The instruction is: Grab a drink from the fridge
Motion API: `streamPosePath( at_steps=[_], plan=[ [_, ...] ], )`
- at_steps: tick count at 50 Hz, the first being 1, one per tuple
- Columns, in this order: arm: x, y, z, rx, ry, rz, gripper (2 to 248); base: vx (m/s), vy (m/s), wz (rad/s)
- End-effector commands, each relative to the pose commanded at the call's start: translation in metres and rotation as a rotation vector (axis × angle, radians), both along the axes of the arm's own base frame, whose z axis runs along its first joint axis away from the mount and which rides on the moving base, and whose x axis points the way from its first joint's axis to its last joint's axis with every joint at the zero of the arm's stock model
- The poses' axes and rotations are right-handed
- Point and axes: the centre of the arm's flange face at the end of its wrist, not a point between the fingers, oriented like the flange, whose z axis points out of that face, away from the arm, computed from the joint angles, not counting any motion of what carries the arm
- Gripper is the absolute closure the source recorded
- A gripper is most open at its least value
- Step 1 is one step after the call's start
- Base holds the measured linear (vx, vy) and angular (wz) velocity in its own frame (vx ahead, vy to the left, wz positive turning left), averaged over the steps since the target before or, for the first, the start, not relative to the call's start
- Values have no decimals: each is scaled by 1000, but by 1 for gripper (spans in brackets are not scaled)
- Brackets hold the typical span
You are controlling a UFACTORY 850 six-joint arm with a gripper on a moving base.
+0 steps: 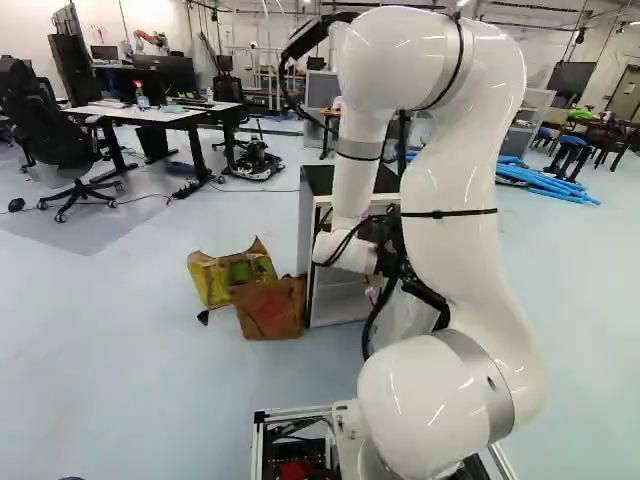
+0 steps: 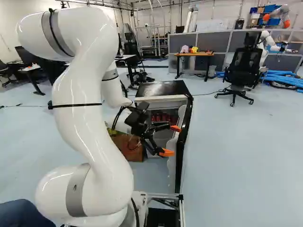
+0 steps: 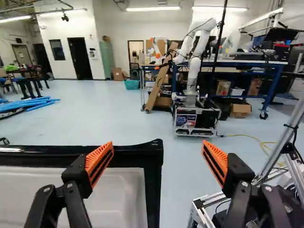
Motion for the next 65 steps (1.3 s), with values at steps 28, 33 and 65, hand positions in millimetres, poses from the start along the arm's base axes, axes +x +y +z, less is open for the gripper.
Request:
streamPosePath(
  at_steps=[28, 33, 65],
  plan=[
    [59, -78, 17, 15, -161, -216, 3, 0, 0, 0],
    [63, -87, 18, 18, -177, -238, 3, 0, 0, 0],
    [46, -62, 16, -14, -113, -165, 3, 0, 0, 0]
  ],
)
